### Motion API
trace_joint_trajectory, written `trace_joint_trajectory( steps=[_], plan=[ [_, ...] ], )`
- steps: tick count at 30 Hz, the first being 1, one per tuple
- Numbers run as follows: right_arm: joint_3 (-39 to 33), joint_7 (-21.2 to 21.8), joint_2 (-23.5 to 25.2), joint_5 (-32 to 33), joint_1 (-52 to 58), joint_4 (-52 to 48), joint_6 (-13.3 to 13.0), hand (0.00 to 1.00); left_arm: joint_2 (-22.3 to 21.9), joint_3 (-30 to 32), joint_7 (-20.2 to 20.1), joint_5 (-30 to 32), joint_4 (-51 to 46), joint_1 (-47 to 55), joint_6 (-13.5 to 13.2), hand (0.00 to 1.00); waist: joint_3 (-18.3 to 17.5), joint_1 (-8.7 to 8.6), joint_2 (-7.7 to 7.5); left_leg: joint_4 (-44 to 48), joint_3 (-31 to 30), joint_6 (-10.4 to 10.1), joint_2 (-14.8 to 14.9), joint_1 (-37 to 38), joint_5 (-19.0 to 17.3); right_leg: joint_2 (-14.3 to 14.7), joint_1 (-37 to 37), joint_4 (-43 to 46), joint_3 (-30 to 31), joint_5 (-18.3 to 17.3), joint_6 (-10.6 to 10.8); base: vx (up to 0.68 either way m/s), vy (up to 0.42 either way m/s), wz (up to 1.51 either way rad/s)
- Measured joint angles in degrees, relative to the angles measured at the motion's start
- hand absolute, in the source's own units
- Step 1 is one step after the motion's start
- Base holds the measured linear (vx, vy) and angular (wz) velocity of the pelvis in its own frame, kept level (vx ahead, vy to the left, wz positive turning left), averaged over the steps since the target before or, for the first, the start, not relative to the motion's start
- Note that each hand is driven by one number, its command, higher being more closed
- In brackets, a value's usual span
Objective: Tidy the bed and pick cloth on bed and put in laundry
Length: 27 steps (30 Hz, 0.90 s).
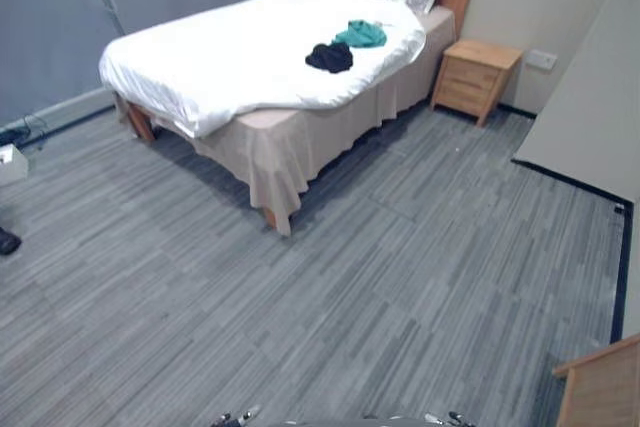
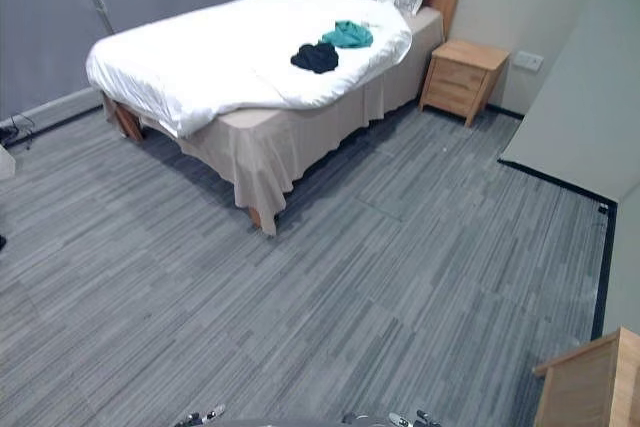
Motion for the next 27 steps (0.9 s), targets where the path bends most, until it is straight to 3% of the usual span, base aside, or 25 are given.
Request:
trace_joint_trajectory(
  steps=[27],
  plan=[
    [-1.98, -0.06, 0.4, 0.12, -1.46, 1.66, -0.05, 0.0, -0.04, -0.04, 0.46, 0.86, 0.74, -1.19, -0.4, 0.0, 1.15, 0.56, -0.63, -2.38, 1.52, -0.47, 0.35, 3.37, 0.38, 0.75, 3.13, -2.97, -0.14, -0.2, 0.23, 0.0, -0.014, -0.01]
  ],
)
